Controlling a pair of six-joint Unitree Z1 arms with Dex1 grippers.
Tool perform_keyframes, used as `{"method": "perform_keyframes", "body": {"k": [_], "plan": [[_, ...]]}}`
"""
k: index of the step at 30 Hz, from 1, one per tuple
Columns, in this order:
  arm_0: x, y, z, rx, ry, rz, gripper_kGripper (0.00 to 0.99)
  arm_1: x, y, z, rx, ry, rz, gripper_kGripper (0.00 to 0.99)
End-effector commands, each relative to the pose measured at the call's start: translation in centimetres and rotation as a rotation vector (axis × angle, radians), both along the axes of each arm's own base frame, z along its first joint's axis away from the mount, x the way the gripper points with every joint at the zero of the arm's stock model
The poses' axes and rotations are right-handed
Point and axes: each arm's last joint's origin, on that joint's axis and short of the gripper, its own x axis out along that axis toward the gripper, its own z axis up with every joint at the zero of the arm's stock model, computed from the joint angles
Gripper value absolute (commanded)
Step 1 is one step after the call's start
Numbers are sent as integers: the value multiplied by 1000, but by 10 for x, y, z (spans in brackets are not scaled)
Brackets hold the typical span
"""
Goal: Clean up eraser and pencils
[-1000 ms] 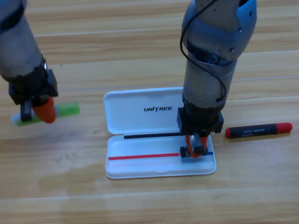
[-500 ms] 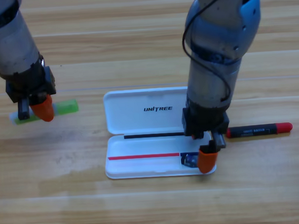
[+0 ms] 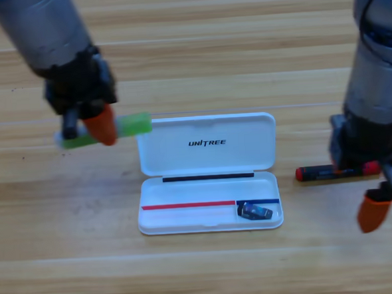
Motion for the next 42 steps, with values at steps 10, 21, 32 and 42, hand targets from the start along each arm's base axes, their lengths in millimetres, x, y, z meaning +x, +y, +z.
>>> {"method": "perform_keyframes", "body": {"k": [10,21,32,42], "plan": [[0,-94,-87,71,206,-139,0,83,-35,-82,-30,-20,-12,976],[9,-111,-110,71,242,-127,0,96,-29,-103,-40,-28,42,811],[9,-113,-122,88,265,-124,0,100,-28,-115,-49,-7,58,161],[12,-117,-133,99,255,-125,0,95,-34,-92,-69,-59,24,0]]}}
